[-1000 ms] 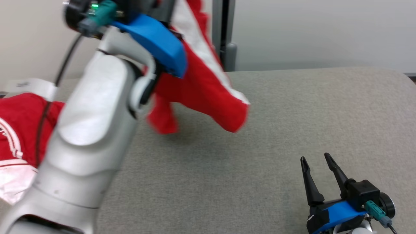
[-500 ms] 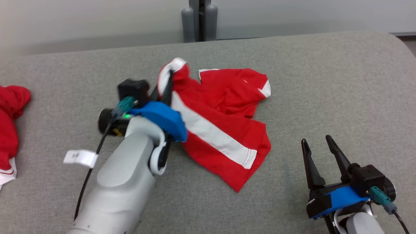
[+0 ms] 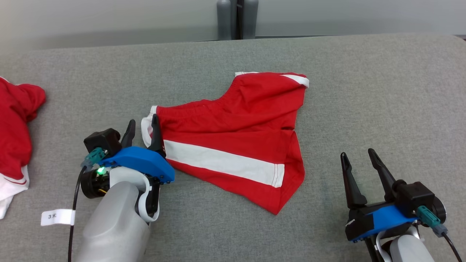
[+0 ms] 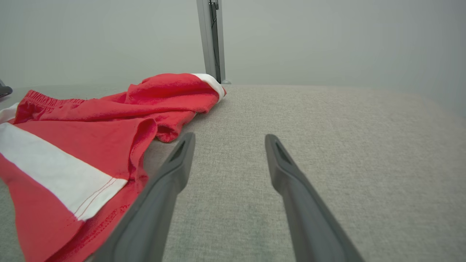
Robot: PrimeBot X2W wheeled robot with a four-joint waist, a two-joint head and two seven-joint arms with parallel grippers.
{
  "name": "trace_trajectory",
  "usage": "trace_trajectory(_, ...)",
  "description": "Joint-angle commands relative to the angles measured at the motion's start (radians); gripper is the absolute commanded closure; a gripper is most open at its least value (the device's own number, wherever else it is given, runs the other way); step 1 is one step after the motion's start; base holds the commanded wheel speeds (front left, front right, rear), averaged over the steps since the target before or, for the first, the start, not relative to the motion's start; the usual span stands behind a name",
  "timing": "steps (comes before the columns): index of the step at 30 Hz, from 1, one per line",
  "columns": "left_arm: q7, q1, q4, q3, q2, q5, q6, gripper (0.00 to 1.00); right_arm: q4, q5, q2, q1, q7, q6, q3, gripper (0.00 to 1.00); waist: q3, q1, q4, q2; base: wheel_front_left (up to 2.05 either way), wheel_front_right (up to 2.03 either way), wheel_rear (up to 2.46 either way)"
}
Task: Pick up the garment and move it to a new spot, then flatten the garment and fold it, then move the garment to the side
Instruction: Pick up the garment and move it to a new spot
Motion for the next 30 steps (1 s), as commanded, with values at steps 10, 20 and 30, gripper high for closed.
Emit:
trace_trajectory(10, -0.005, 0.149, -0.235, 0.091, 0.035, 0.207, -0.057, 0.00, 0.002, -0.025, -0.002, 0.012, 0.000, 0.000, -0.005, 0.00, -0.065, -0.0001, 0.021, 0.0000, 0.00, 0.00, 0.00)
trace_trajectory(20, -0.005, 0.394, -0.429, 0.172, 0.015, 0.328, -0.092, 0.00, -0.003, -0.006, -0.002, 0.079, 0.000, 0.000, 0.005, 0.00, -0.141, -0.0001, 0.040, 0.0000, 0.00, 0.00, 0.00)
trace_trajectory(30, -0.005, 0.552, -0.556, 0.234, -0.021, 0.384, -0.098, 0.00, -0.003, 0.027, -0.002, 0.124, 0.000, 0.000, 0.031, 0.00, -0.166, -0.0001, 0.043, 0.0000, 0.00, 0.00, 0.00)
